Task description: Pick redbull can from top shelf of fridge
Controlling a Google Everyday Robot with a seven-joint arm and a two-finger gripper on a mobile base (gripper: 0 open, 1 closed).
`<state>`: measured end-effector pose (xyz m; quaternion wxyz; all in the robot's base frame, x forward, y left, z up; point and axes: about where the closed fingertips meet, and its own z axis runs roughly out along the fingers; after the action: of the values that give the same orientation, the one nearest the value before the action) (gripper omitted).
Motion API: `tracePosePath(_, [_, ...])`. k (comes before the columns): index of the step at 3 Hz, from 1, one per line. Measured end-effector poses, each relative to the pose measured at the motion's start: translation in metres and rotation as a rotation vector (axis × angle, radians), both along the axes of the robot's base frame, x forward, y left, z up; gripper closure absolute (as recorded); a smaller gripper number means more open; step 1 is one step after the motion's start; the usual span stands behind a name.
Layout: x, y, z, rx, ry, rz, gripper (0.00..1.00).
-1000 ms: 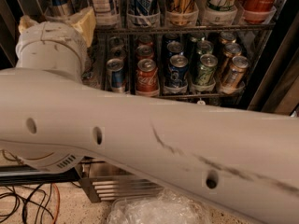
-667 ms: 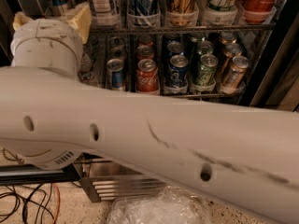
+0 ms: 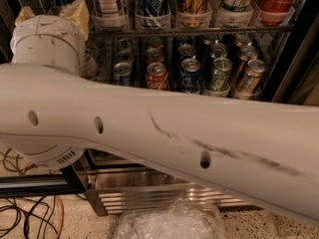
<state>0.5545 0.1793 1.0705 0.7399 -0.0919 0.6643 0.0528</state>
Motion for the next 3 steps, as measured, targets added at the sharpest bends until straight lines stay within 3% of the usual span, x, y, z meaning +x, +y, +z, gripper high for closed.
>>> tracePosePath(1, [0.006, 0.002, 0.0, 0.001, -0.003, -0.004, 0.41])
tracePosePath(3, [0.02, 0.013, 0.006, 0.009, -0.015, -0.006, 0.41])
